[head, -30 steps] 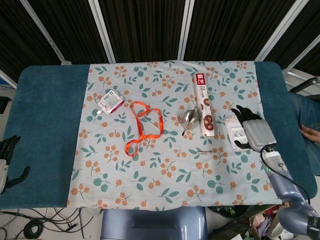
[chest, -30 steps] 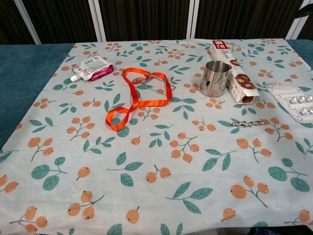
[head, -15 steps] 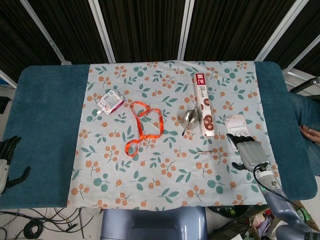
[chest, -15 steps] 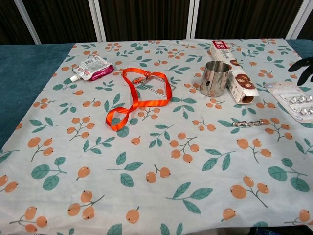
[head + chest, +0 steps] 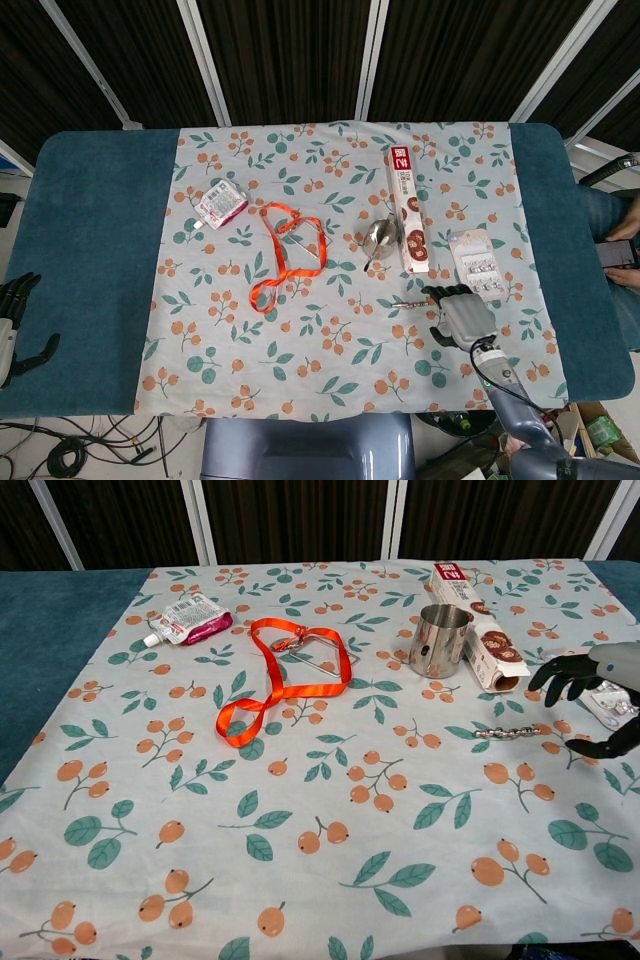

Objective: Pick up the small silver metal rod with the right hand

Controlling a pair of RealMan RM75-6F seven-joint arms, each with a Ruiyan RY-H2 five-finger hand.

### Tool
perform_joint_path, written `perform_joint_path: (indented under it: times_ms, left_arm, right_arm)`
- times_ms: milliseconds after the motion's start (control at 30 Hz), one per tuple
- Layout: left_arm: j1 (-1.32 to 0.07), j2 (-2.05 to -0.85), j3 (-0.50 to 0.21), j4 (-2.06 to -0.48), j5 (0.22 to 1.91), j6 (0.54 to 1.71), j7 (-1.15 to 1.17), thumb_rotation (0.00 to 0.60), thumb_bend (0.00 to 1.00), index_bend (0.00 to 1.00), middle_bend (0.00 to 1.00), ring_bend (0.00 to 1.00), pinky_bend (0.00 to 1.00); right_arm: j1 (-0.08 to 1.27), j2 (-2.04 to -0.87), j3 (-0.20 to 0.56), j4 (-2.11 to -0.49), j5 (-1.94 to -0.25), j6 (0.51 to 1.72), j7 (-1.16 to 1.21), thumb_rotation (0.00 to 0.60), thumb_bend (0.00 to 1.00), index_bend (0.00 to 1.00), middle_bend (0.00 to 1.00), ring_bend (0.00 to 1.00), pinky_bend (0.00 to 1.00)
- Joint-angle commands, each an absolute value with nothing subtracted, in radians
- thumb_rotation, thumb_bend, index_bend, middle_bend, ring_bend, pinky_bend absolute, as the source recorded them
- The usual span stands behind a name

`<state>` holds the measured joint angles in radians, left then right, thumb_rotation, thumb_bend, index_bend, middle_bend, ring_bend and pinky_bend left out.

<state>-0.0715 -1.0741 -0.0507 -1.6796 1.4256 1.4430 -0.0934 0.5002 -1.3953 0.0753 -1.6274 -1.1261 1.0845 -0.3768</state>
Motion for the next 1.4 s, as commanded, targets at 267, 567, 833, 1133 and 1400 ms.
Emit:
perform_joint_path:
  times_ms: [267, 567, 833, 1133, 1400]
  left_arm:
    - [-0.072, -1.074, -0.054, -1.681, 1.415, 1.438, -0.096, 0.6, 0.34, 0.0, 0.03, 0.0, 0.0]
    - [-0.072, -1.072, -0.053, -1.687, 1.409, 1.434, -0.092, 0.6, 0.34, 0.0, 0.03, 0.0, 0.0]
    - [-0.071, -1.07, -0.053, -1.691, 1.399, 1.427, -0.085, 0.6, 0.34, 0.0, 0.03, 0.0, 0.0]
    - [-0.072, -1.068, -0.054, -1.696, 1.389, 1.421, -0.082, 0.6, 0.34, 0.0, 0.03, 0.01, 0.0]
    - [-0.072, -1.066, -0.054, -1.699, 1.384, 1.416, -0.079, 0.6, 0.34, 0.0, 0.03, 0.01, 0.0]
  right_arm:
    - [0.542, -1.495, 0.116, -1.538, -1.09, 1.07, -0.427, 0.6, 0.27, 0.25, 0.29, 0.33, 0.29]
    - [0.56, -1.526, 0.128, -1.495, -1.056, 1.046, -0.444, 0.6, 0.27, 0.29, 0.36, 0.43, 0.39]
    - [0.576, -1.553, 0.132, -1.443, -1.068, 1.039, -0.45, 0.6, 0.27, 0.35, 0.38, 0.43, 0.39]
    - [0.577, -1.562, 0.11, -1.413, -1.108, 1.029, -0.431, 0.6, 0.27, 0.42, 0.41, 0.44, 0.39]
    - [0.582, -1.572, 0.108, -1.382, -1.119, 1.023, -0.436, 0.6, 0.25, 0.45, 0.44, 0.43, 0.39]
